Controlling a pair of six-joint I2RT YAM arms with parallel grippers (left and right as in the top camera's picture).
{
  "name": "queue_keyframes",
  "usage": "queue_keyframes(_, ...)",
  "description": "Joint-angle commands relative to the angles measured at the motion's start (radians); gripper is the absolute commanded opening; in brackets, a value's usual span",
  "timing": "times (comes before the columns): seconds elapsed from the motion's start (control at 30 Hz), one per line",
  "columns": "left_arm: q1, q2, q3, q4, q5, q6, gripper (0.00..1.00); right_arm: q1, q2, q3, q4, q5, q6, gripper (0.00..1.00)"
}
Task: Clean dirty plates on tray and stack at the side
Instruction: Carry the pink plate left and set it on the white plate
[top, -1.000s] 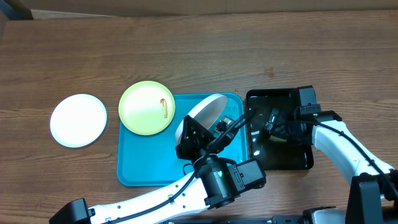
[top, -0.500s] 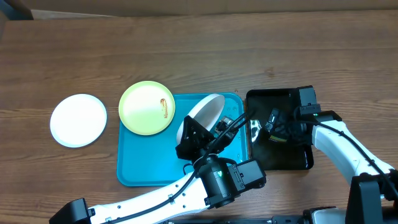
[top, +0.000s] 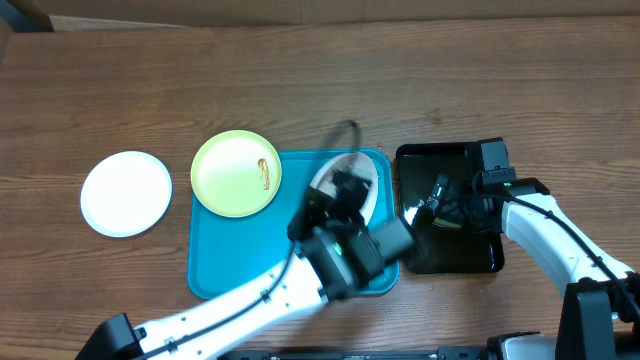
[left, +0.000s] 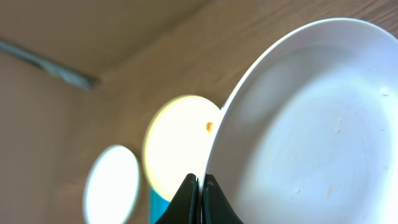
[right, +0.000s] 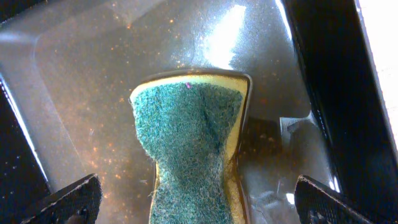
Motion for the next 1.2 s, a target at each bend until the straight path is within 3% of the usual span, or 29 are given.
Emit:
queue_keyframes(0.0,0.138,-0.019,0.057,0.029,0.229,-0.024,0.04,-0.003,-0.005,-0.002,0.004,0.013,0.000,1.00)
queue_keyframes(0.27,0.560,-0.019,0.153,0.034,0.678,0.065,0.04,-0.003,-0.005,-0.002,0.004,0.013,0.000,1.00)
queue_keyframes(0.57,1.223,-0.019,0.167,0.020,1.222,0.242,0.04,-0.003,-0.005,-0.002,0.004,0.013,0.000,1.00)
queue_keyframes(0.77,1.642,-0.019,0.166,-0.022,1.290,0.317,0.04,-0.003,-0.005,-0.002,0.004,0.013,0.000,1.00)
queue_keyframes(0.87,1.813,-0.015,0.161,-0.025,1.336,0.265,0.04,-0.003,-0.005,-0.002,0.004,0.013,0.000,1.00)
queue_keyframes(1.03,1.980,0.005,0.155,-0.025,1.297,0.218,0.04,-0.003,-0.005,-0.002,0.004,0.013,0.000,1.00)
queue_keyframes(1.17,2.007,0.045,0.155,-0.021,1.233,0.208,0.04,-0.003,-0.005,-0.002,0.004,0.013,0.000,1.00)
